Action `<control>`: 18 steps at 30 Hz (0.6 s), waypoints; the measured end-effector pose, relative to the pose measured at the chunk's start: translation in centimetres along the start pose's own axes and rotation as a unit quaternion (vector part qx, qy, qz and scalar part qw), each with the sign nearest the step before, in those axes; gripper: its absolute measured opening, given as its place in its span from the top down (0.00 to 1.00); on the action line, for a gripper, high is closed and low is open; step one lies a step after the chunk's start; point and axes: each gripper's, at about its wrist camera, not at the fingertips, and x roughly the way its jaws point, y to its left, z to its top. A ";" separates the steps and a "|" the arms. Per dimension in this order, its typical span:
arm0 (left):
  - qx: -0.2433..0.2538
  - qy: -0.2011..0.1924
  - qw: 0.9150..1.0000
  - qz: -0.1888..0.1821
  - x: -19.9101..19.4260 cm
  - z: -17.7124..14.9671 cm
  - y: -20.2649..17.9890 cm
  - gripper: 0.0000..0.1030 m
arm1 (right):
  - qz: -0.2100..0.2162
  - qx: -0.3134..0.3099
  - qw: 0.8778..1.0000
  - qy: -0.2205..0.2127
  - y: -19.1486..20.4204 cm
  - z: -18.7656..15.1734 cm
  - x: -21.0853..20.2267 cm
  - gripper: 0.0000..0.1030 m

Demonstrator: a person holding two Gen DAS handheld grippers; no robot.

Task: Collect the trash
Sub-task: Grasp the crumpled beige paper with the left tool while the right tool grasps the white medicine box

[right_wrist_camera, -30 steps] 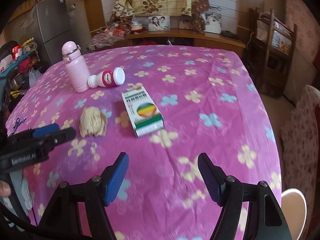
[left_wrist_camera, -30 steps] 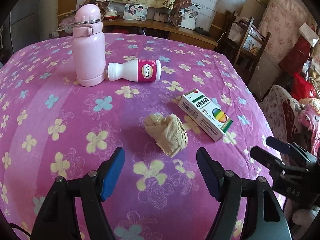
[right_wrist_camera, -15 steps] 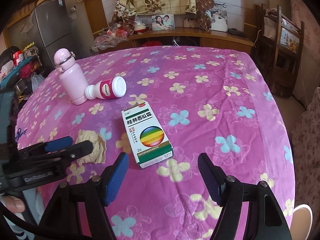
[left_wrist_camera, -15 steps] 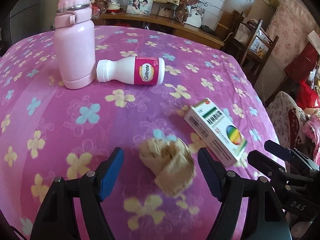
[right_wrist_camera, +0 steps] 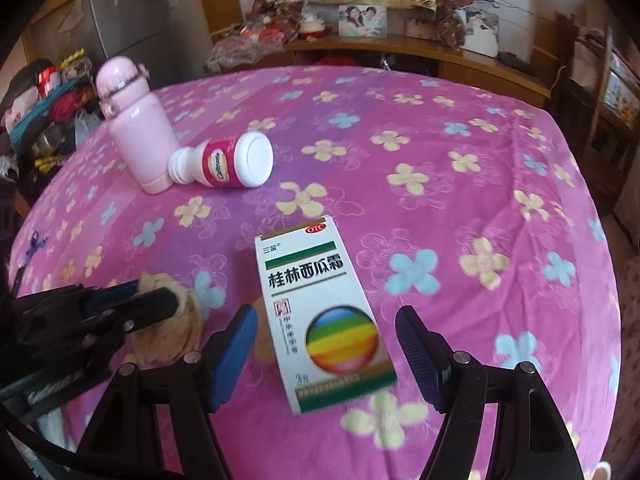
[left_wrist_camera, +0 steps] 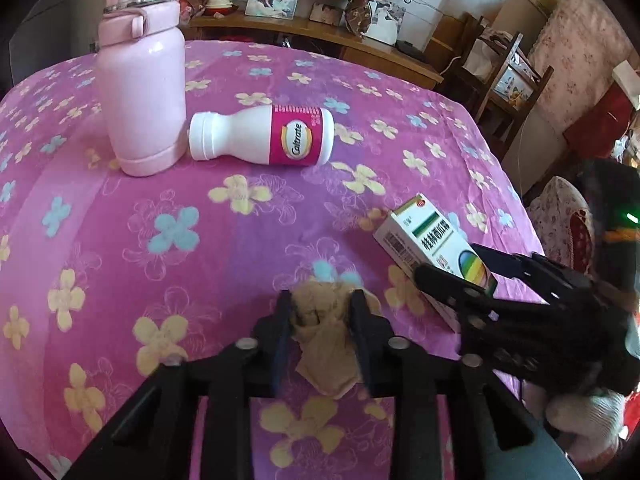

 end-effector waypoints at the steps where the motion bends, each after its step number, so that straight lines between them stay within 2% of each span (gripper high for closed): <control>1: 0.001 0.002 1.000 0.000 0.0 -0.2 0.0 0.55 | 0.002 0.003 1.000 0.004 -0.1 0.0 0.3 0.27; 3: 0.006 0.002 1.000 0.001 0.1 -0.4 -0.2 0.49 | 0.008 0.017 1.000 0.000 -0.5 -0.1 0.7 0.28; 4: 0.009 0.003 1.000 0.000 0.3 -0.5 -0.3 0.49 | 0.010 0.023 1.000 -0.007 -0.6 -0.3 0.4 0.38; 6: 0.009 0.004 1.000 -0.004 0.7 -0.6 -0.3 0.49 | 0.008 0.034 0.999 -0.007 -0.8 -0.8 0.1 0.40; 8: 0.006 -0.002 1.000 -0.008 0.8 -0.7 -0.3 0.54 | -0.008 0.048 0.999 -0.003 -1.2 -2.0 -0.8 0.40; 10: 0.007 -0.002 1.000 -0.018 0.9 -0.9 -0.6 0.71 | -0.010 0.062 0.998 -0.001 -1.5 -3.6 -2.0 0.40; 13: 0.022 -0.012 1.000 -0.009 0.3 -1.5 -1.5 0.76 | -0.029 0.091 0.995 -0.003 -2.3 -6.3 -3.8 0.40; 18: 0.041 -0.012 0.999 -0.015 -1.3 -3.5 -3.0 0.77 | -0.047 0.126 0.991 -0.012 -2.6 -9.8 -6.5 0.40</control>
